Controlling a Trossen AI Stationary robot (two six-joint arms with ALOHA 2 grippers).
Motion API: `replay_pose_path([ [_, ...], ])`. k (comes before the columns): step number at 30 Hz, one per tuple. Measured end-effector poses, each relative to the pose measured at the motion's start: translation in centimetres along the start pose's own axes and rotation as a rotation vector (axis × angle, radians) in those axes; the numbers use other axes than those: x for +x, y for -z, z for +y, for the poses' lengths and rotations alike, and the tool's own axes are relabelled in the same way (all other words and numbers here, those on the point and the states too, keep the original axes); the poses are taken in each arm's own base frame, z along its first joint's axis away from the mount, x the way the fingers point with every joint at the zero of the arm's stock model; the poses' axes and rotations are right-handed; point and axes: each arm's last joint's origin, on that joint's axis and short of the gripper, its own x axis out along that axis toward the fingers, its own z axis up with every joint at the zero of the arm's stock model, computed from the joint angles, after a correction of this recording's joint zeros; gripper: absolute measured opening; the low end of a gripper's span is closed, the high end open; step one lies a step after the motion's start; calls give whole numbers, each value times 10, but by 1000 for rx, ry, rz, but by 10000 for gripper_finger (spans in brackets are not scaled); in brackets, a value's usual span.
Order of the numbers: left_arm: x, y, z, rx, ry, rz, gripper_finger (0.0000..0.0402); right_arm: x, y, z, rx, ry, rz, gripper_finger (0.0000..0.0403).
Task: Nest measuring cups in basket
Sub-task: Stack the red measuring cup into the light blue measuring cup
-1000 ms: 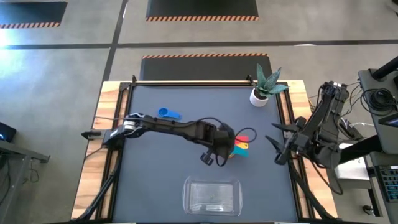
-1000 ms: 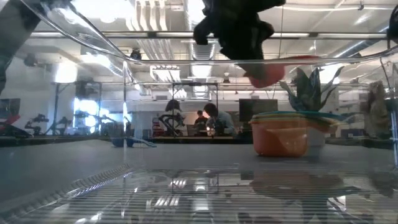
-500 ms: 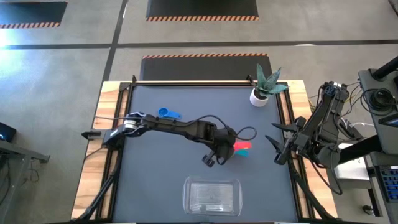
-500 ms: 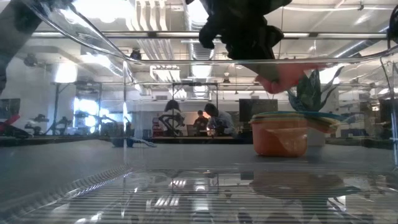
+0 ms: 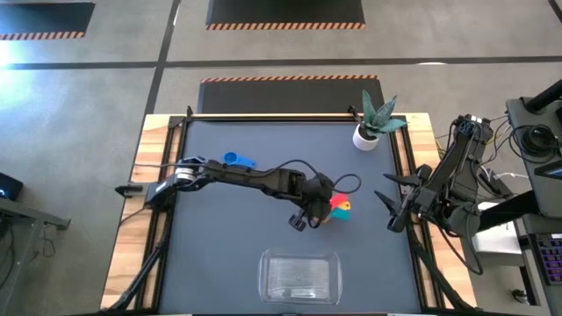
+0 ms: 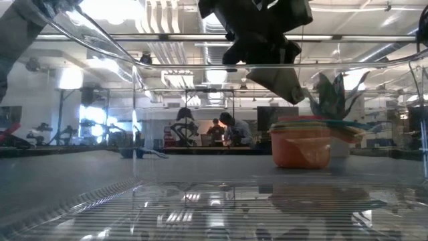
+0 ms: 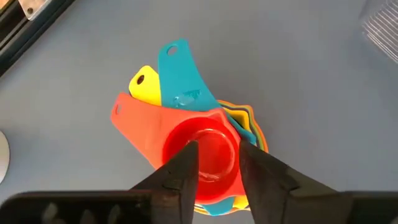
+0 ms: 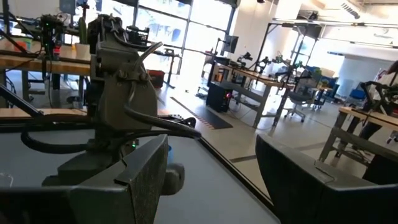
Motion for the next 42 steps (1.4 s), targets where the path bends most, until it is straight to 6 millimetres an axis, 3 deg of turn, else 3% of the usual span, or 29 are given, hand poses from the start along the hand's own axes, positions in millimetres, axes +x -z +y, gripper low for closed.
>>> replay_pose_path([
  [6, -9, 5, -1, -43, -21, 133, 122, 0, 0, 0, -3, 0, 0, 233],
  [14, -71, 18, 8, -260, 13, 306, 116, 0, 4, 5, -32, 0, 0, 233],
  [21, -126, 37, 0, -335, -72, 193, 109, 0, 5, 6, -2, 0, 0, 233],
  [26, -158, 72, -17, -376, -172, 44, 109, 0, 6, 9, -3, 0, 0, 233],
  [31, -177, 123, -36, -468, -276, -67, 109, 1, 7, 9, 0, 8, 2, 233],
  [35, -186, 162, -52, -554, -332, -91, 109, 5, 7, 9, 6, 30, 6, 233],
  [42, -183, 218, -77, -697, -363, -16, 109, 11, 11, 14, -5, 69, 14, 233],
])
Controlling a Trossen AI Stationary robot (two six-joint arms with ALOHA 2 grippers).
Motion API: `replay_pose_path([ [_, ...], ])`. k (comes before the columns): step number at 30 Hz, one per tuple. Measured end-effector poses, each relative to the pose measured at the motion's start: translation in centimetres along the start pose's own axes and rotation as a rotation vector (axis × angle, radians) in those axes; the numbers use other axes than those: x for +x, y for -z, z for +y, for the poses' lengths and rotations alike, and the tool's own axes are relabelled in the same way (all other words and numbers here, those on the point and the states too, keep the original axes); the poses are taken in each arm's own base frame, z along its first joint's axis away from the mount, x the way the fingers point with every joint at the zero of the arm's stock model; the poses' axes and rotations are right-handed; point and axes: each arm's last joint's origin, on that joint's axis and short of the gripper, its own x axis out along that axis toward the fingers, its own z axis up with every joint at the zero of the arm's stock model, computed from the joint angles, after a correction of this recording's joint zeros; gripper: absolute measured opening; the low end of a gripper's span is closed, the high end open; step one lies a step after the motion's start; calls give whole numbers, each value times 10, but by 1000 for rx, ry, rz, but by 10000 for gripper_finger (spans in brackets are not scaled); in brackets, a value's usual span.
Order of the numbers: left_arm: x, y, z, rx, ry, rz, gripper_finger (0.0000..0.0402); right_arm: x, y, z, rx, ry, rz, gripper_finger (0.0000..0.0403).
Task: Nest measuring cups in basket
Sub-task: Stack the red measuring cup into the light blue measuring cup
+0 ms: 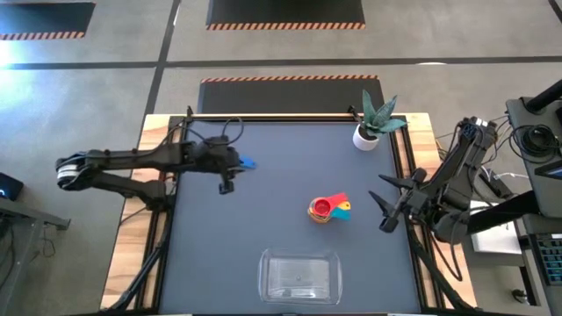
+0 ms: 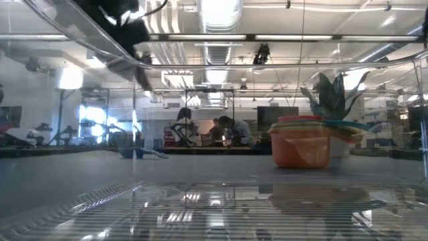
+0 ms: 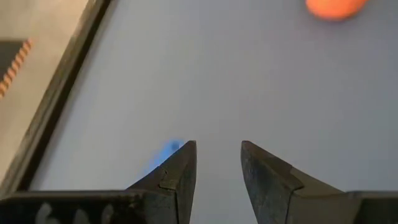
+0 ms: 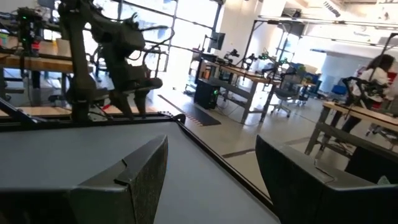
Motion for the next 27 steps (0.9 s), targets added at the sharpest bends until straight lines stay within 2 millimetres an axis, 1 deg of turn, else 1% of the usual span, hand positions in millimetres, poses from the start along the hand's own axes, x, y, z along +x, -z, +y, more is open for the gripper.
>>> replay_pose_path([
  [3, 4, 20, 4, -47, -17, 45, 109, 2, 1, 2, -5, 8, 3, 233],
  [8, 13, 45, 9, -98, -40, 122, 109, 3, 2, 4, -10, 12, 5, 233],
  [15, 24, 70, 14, -155, -66, 216, 110, 3, 2, 4, -16, 12, 5, 233],
  [20, 29, 72, 17, -184, -95, 234, 125, 3, 2, 4, -21, 12, 5, 233],
  [23, 32, 66, 20, -171, -103, 226, 145, 3, 2, 4, -21, 12, 5, 233],
  [27, 44, 60, 22, -121, -109, 252, 174, 3, 2, 4, -17, 12, 5, 233],
])
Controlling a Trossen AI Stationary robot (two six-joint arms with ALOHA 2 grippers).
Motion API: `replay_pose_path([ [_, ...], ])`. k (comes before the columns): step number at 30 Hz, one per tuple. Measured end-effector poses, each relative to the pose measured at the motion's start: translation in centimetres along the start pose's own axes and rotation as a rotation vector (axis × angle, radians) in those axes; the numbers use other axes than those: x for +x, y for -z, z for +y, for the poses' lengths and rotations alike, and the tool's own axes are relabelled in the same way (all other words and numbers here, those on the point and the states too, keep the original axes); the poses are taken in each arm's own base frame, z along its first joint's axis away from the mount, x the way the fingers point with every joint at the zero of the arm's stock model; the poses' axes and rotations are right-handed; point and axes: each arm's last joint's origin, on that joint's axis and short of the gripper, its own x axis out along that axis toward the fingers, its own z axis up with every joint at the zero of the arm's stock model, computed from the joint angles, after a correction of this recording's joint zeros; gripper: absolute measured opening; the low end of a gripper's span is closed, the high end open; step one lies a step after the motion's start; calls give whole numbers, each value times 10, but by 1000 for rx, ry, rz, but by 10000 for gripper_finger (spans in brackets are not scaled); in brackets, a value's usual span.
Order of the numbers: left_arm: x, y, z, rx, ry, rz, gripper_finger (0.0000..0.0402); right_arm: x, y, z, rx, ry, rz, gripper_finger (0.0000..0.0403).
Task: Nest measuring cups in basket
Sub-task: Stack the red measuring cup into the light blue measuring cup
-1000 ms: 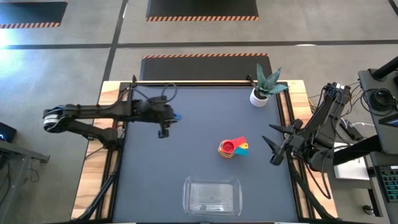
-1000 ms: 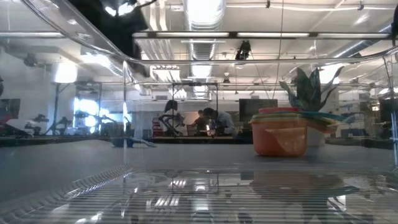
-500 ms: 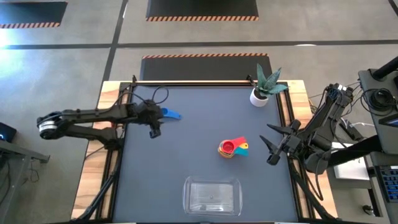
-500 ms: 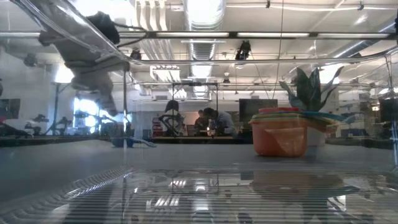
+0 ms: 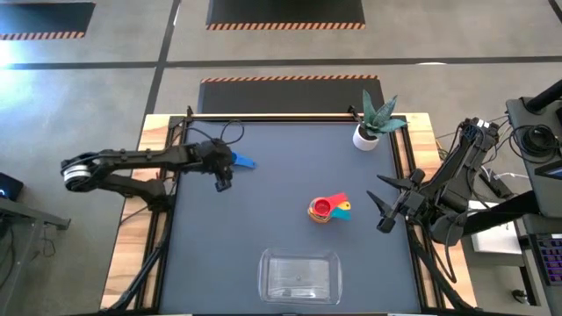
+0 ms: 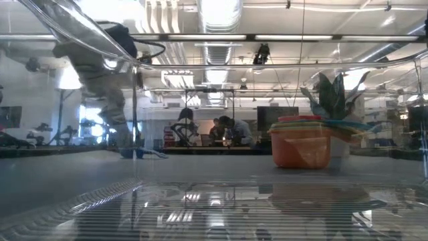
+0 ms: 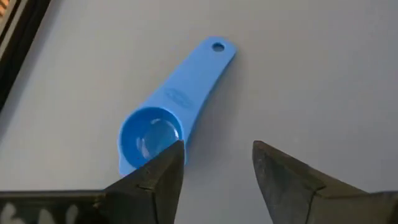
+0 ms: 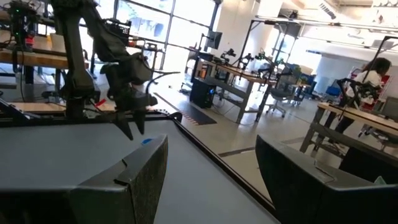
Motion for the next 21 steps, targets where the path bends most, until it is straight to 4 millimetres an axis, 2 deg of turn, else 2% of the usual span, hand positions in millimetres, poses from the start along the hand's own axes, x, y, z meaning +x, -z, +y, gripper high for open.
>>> replay_pose_path([
  [6, 28, -8, 2, 57, -62, 131, 189, 0, 0, 0, 8, -7, 1, 233],
  [12, 56, -14, 14, 28, -103, 242, 168, 0, 0, 1, 10, -26, 4, 233],
  [15, 64, -18, 18, 10, -91, 279, 134, 0, 0, 1, 1, -27, 4, 233],
  [19, 67, -24, 18, -11, -69, 322, 37, 0, 0, 1, -3, -27, 4, 233],
  [21, 64, -30, 21, -41, -107, 324, 12, 0, 0, 1, -3, -27, 4, 233],
])
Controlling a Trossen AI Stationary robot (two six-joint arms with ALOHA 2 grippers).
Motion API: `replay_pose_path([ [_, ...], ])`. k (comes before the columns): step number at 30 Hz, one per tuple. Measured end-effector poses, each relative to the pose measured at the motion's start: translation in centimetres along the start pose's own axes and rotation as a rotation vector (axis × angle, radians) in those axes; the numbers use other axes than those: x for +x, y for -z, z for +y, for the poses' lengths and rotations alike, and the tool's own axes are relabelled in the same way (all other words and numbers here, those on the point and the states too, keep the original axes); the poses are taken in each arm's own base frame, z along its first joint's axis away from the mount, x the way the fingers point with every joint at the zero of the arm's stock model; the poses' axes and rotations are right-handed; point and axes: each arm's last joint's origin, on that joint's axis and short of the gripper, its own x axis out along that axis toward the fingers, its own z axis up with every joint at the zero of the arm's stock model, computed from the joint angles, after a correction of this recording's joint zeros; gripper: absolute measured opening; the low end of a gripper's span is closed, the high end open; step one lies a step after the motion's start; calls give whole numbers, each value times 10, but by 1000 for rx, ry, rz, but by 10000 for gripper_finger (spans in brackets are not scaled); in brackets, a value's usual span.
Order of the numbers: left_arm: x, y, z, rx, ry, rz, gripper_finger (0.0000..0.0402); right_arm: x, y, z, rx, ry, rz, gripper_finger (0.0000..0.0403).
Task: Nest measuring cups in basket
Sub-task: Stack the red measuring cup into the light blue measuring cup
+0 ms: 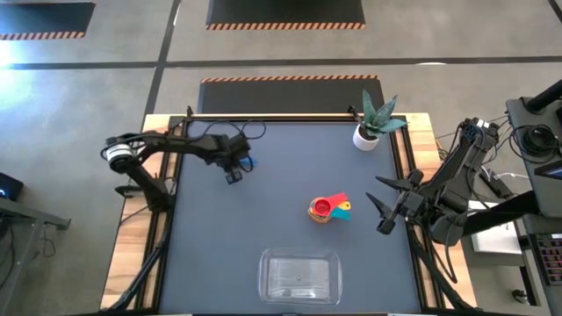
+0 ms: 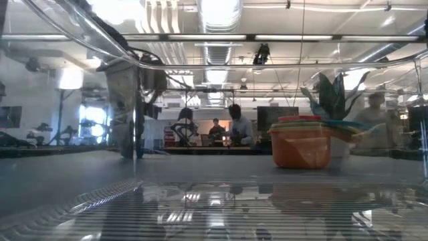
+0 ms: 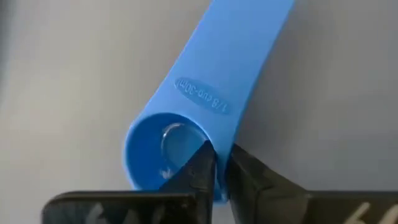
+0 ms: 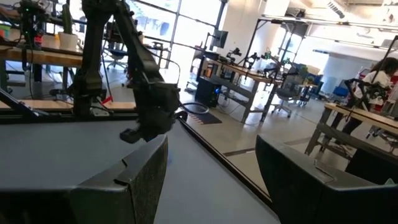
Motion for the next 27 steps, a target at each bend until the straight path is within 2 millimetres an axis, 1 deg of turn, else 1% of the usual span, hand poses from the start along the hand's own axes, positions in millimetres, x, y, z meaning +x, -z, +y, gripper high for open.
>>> replay_pose_path([
  [2, -9, -1, -2, -3, -28, 10, 7, 0, 0, 0, 6, 1, 0, 233],
  [5, -30, -13, -12, -2, -33, -55, 3, 3, 2, 1, 30, 16, 4, 233],
  [7, -46, -16, -23, 17, -23, -75, 2, 7, 4, 2, 37, 37, 10, 233],
  [10, -76, -28, -46, 49, -35, -189, 2, 17, 7, 6, 42, 28, 35, 233],
  [15, -117, -41, -86, 119, -34, -315, 1, 47, 7, 12, 74, -98, 106, 233],
  [19, -144, -50, -109, 145, -3, -409, 1, 73, 4, 15, 31, -215, 102, 233],
  [21, -153, -53, -116, 145, 9, -437, 1, 84, 3, 14, 8, -229, 89, 233],
  [23, -161, -58, -119, 107, 30, -462, 1, 96, 5, 13, -19, -190, 86, 233],
  [27, -166, -66, -126, 50, 55, -478, 1, 121, 13, 10, -15, -128, 112, 233],
])
